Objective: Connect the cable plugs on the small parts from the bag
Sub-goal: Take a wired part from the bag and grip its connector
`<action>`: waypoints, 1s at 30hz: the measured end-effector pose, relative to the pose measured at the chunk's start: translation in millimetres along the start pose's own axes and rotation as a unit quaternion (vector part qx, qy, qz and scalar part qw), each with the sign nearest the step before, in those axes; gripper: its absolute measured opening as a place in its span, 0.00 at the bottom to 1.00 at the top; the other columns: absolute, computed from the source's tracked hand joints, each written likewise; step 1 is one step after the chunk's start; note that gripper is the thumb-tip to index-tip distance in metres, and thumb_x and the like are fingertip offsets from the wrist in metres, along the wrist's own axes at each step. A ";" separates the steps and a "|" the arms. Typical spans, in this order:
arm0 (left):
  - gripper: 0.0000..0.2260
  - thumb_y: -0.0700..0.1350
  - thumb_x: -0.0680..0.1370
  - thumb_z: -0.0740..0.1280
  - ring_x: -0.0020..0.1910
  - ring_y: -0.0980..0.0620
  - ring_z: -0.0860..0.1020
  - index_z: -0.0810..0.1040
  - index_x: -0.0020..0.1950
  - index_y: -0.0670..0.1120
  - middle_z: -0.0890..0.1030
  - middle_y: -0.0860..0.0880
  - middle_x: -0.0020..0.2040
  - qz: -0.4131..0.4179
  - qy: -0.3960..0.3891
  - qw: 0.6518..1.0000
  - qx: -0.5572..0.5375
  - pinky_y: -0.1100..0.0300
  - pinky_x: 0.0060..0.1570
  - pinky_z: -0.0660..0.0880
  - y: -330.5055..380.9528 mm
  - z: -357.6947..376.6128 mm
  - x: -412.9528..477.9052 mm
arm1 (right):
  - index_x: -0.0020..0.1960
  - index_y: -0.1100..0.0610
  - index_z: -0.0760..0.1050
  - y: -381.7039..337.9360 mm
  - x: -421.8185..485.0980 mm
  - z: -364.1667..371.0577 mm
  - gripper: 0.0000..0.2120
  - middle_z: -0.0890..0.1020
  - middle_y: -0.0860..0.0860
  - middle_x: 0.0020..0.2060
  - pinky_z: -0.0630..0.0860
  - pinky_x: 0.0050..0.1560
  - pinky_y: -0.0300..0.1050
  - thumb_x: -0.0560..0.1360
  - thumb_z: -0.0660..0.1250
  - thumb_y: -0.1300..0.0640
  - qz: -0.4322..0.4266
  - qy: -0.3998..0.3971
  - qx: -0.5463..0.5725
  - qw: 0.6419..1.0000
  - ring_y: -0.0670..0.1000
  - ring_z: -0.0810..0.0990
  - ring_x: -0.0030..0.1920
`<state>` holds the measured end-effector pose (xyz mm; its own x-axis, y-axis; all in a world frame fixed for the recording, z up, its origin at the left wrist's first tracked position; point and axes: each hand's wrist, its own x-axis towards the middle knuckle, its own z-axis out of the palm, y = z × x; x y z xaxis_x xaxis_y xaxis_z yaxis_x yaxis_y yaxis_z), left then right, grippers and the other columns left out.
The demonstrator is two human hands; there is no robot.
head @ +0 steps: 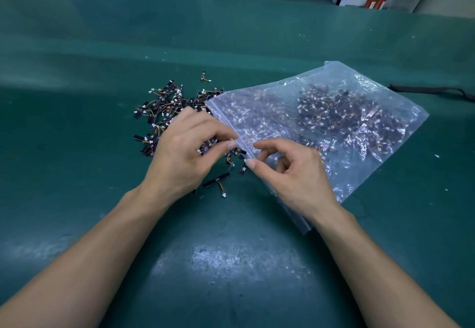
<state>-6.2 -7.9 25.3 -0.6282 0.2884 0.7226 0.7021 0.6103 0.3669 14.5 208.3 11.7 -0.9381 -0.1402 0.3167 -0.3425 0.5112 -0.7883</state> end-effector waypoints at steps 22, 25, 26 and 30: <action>0.15 0.45 0.72 0.75 0.43 0.52 0.72 0.81 0.59 0.51 0.82 0.58 0.49 -0.136 -0.071 0.980 -0.130 0.61 0.46 0.71 12.1 9.8 -9.5 | 0.40 0.48 0.83 -1.9 -0.7 3.4 0.06 0.82 0.42 0.32 0.67 0.31 0.35 0.76 0.73 0.55 0.036 -0.039 0.046 0.998 0.42 0.69 0.27; 0.15 0.45 0.73 0.75 0.44 0.52 0.72 0.81 0.58 0.51 0.82 0.57 0.48 -0.125 -0.072 0.983 -0.115 0.60 0.46 0.71 12.0 10.5 -9.1 | 0.41 0.49 0.83 -2.2 -2.0 4.4 0.05 0.82 0.42 0.32 0.68 0.31 0.37 0.76 0.73 0.54 0.031 -0.053 0.040 0.997 0.42 0.69 0.27; 0.14 0.44 0.73 0.75 0.44 0.52 0.72 0.81 0.58 0.51 0.82 0.57 0.48 -0.121 -0.071 0.984 -0.108 0.60 0.46 0.71 12.1 10.7 -9.0 | 0.41 0.49 0.83 -2.6 -2.1 4.6 0.05 0.82 0.42 0.32 0.68 0.31 0.38 0.76 0.73 0.55 0.029 -0.056 0.036 0.997 0.42 0.69 0.27; 0.13 0.44 0.74 0.74 0.44 0.53 0.72 0.81 0.58 0.50 0.82 0.57 0.47 -0.126 -0.064 0.985 -0.099 0.59 0.46 0.72 14.0 11.2 -9.1 | 0.41 0.50 0.83 -4.5 -2.6 4.7 0.05 0.81 0.41 0.31 0.68 0.30 0.39 0.76 0.74 0.55 0.025 -0.067 0.021 0.997 0.43 0.68 0.26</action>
<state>5.6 6.2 17.3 -0.8195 0.2442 0.5185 0.5617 0.5217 0.6421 18.3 202.4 12.0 -0.9513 -0.2299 0.2053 -0.2947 0.4840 -0.8239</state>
